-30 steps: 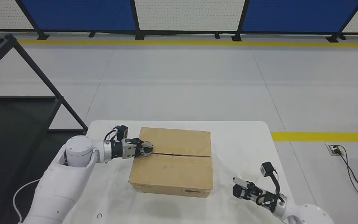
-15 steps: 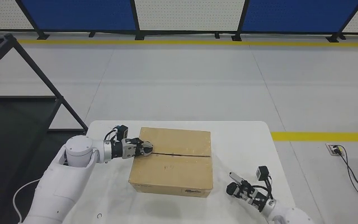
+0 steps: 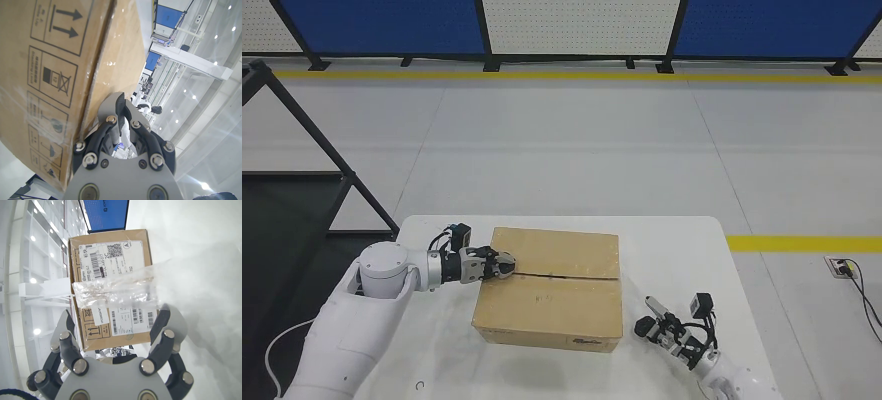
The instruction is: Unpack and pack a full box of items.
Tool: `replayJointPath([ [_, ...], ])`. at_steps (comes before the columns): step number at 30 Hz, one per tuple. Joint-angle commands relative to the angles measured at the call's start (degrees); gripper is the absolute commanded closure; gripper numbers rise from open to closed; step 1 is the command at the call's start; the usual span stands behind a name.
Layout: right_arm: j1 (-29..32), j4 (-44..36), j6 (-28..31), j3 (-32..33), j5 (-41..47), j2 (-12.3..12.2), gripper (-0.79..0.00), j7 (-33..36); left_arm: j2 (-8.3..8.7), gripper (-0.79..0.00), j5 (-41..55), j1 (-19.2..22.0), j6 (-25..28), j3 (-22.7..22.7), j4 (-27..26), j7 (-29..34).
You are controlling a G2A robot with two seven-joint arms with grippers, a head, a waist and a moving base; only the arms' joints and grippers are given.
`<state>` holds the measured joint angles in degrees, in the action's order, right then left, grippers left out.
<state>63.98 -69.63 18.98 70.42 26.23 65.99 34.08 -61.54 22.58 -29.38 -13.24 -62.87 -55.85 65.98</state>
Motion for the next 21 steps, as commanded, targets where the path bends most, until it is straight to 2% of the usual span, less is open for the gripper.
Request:
replayJointPath([
  [1, -0.70, 0.71, 0.41, -0.31, 0.55, 0.30, -0.785, -1.18, 0.00, 0.000, 0.00, 0.00, 0.00, 0.00, 0.00, 0.00],
  [9, -2.71, 3.04, 2.75, -0.92, 2.16, 1.48, -0.785, -6.99, 0.00, 0.000, 0.00, 0.00, 0.00, 0.00, 0.00, 0.00],
  [14, -2.60, 3.08, 6.55, -0.26, 2.73, 2.05, -0.785, -11.69, 0.00, 0.000, 0.00, 0.00, 0.00, 0.00, 0.00, 0.00],
  [21, -0.51, 1.78, 9.61, 1.24, 3.18, 2.13, -0.785, -11.03, 0.00, 0.000, 0.00, 0.00, 0.00, 0.00, 0.00, 0.00],
])
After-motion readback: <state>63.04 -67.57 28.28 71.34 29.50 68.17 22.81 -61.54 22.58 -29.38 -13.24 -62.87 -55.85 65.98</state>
